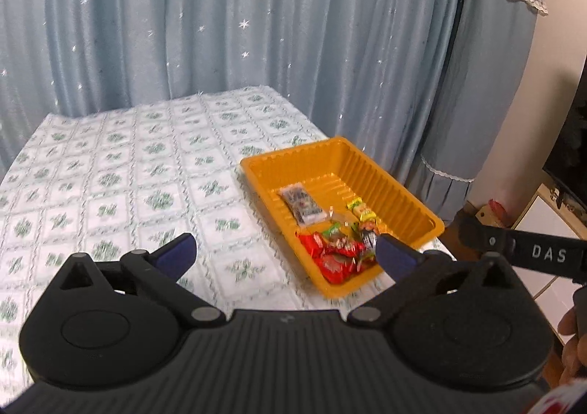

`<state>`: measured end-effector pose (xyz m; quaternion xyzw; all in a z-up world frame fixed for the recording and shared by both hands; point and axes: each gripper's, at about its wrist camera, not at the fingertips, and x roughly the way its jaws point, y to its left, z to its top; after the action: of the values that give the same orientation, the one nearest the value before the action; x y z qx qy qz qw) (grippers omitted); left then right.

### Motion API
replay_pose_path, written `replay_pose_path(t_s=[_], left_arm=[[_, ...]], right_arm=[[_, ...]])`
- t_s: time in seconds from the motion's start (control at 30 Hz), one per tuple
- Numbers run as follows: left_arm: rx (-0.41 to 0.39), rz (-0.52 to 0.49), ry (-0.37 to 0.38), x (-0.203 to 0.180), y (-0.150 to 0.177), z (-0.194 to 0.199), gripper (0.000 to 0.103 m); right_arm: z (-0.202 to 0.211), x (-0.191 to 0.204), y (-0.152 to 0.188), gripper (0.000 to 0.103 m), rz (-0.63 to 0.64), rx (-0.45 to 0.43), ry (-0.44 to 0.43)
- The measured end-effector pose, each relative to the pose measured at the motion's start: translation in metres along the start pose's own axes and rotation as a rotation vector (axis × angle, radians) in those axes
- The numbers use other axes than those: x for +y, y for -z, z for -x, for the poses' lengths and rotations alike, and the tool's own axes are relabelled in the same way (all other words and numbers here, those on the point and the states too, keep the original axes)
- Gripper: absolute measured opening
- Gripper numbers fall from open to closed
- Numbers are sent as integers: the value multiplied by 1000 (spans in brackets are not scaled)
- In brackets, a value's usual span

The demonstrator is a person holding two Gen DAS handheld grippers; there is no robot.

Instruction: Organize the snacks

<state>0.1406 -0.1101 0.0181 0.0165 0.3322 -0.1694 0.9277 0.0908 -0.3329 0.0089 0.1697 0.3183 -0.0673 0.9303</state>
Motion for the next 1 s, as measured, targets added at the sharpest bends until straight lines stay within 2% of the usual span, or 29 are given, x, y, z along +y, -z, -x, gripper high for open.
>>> replay_pose_path(t_s=[0.07,0.33,0.43,1.0], left_arm=[[1,16,10,0,5,10,103],[-21,29,-30,-7,24,52,103],[-16,52,-15,-9,32,63,103],[-29,90,-59,-14,46,106,103]], right_arm=[[10,1,7,79,4,-1,7],[41,3,27,80,26,7,6],[52,6,32,80,35,8,5],[97,22,43,80,86,-24,-3]])
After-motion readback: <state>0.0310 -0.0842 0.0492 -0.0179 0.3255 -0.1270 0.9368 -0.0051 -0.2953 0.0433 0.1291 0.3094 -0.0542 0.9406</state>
